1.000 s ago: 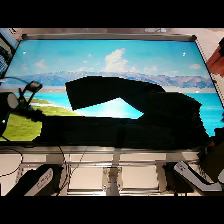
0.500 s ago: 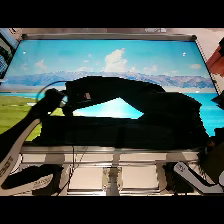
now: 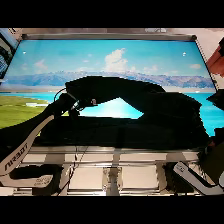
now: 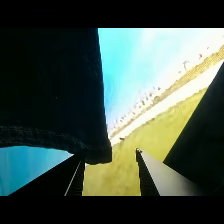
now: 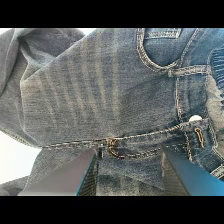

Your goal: Fold the clothes and pants, and hang the long-sleeved shirts on hangers.

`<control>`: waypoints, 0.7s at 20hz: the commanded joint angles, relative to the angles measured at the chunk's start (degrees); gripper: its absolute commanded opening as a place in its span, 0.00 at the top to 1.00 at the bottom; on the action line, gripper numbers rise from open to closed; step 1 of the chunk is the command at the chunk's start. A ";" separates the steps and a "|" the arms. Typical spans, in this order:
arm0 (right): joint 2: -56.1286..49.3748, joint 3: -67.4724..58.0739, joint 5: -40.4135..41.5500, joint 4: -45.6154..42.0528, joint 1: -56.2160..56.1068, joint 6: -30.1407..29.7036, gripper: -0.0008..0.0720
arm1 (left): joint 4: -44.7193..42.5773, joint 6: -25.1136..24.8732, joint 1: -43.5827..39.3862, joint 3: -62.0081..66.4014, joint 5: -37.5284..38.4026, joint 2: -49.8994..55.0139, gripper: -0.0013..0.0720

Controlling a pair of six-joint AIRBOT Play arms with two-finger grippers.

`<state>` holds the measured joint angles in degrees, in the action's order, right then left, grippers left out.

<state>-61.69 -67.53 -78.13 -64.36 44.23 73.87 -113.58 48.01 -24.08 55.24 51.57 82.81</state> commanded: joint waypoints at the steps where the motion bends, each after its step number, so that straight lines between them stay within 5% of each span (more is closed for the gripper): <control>1: -0.04 -0.07 -0.63 -0.09 -0.11 -0.04 0.40 | -0.24 0.26 -0.11 0.04 -2.69 0.85 0.48; 14: -0.04 3.54 -0.04 -0.04 -0.11 -0.07 0.40 | -0.37 2.27 3.34 0.04 -6.43 1.57 0.49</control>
<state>-61.69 -64.36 -78.43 -64.45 44.18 73.80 -114.02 50.17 -21.89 55.31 45.17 84.29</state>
